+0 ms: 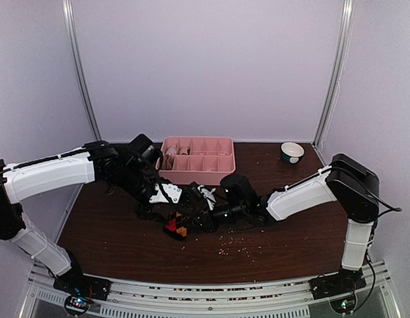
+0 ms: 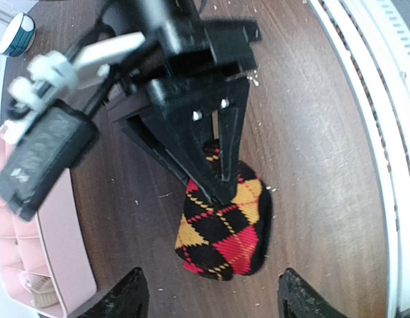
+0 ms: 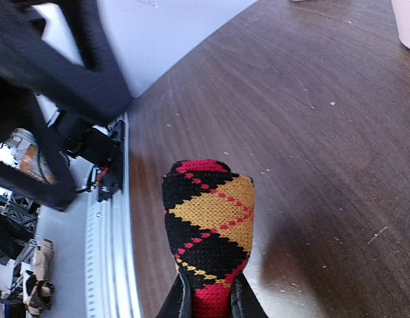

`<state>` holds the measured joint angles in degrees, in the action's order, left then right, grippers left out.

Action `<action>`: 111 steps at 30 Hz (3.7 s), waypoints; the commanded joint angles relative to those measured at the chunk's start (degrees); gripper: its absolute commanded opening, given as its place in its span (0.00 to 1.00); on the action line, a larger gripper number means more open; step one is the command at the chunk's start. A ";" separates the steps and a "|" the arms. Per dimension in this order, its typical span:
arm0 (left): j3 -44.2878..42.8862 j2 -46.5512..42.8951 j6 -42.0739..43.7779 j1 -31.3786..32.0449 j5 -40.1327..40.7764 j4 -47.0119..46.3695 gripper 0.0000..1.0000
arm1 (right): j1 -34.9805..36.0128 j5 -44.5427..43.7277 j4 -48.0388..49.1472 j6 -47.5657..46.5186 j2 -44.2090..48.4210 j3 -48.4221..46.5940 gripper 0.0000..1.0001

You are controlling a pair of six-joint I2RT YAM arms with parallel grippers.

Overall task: Roll the socks
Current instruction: Pick up the sock from the center of the board, then pass from the right arm to the left, then pass from the left arm to the right

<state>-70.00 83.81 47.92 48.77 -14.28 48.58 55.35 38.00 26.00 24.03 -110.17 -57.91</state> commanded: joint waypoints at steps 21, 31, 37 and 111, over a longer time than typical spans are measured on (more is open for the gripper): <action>4.31 -2.51 7.40 7.90 17.35 -9.04 0.53 | 1.14 8.93 12.96 29.59 2.85 -2.94 0.00; 8.45 -4.40 7.55 7.90 31.02 -20.70 0.11 | 1.57 10.80 20.46 40.77 -0.23 -2.99 0.00; 1.01 -2.27 -1.92 5.91 24.30 -8.92 0.00 | 1.42 5.57 9.76 32.19 3.70 -2.43 1.00; -28.45 1.01 -16.57 -10.25 -25.71 19.92 0.51 | 9.95 -27.09 4.14 -7.42 22.34 0.33 0.00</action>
<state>-95.79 85.43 32.82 39.99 -40.34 69.91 64.69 13.39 31.33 20.53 -89.03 -58.81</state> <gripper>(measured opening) 0.489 0.083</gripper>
